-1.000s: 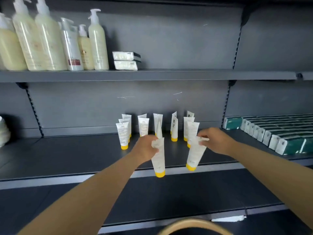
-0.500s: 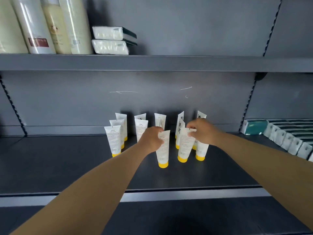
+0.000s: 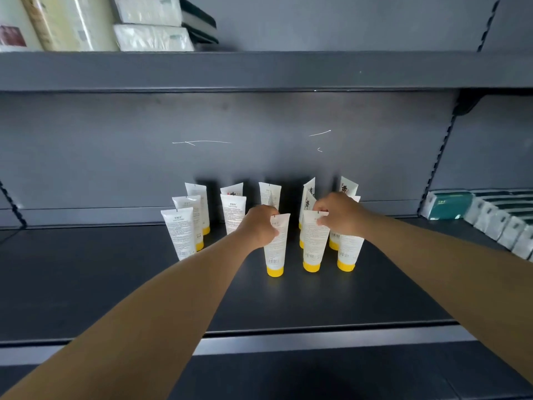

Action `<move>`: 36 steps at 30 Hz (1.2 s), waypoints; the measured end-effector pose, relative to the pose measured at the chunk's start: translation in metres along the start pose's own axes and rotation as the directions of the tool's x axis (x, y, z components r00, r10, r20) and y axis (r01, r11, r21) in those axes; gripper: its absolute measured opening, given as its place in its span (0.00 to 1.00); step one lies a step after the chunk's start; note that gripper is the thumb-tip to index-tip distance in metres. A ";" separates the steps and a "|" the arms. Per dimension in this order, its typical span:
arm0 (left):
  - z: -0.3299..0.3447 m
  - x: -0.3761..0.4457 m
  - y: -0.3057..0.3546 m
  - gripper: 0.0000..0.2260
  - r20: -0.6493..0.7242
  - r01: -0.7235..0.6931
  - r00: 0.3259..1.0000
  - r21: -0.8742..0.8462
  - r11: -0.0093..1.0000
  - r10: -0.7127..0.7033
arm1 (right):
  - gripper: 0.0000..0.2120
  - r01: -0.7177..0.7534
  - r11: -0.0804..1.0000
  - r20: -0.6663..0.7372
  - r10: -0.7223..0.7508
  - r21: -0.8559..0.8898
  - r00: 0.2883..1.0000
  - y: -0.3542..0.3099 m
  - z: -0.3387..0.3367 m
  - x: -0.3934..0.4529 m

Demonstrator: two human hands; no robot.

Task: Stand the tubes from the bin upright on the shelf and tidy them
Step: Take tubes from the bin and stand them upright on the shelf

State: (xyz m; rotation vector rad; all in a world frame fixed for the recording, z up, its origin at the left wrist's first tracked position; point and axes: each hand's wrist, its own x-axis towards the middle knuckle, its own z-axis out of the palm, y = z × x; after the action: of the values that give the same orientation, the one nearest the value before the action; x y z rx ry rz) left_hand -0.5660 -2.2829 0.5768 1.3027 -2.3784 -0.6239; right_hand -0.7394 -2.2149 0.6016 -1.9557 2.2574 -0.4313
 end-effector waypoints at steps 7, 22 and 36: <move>0.000 0.004 -0.002 0.23 -0.004 0.001 1.000 0.030 1.000 -0.001 | 0.12 0.007 0.999 0.038 -0.006 -0.032 0.999 -0.001 0.001 0.004; -0.028 -0.016 0.008 0.17 -0.068 -0.042 0.997 0.008 0.999 0.043 | 0.17 0.027 0.998 0.025 -0.025 -0.052 0.999 -0.014 -0.031 -0.022; -0.044 -0.113 0.032 0.19 -0.085 -0.104 0.988 0.225 0.969 0.126 | 0.24 0.006 0.999 0.027 -0.005 -0.037 1.000 -0.052 -0.046 -0.124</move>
State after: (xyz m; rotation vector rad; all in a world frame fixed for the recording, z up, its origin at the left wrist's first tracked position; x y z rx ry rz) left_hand -0.5086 -2.1805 0.6196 1.2383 -2.4739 -0.2612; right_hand -0.6834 -2.0931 0.6488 -1.9734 2.2600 -0.3651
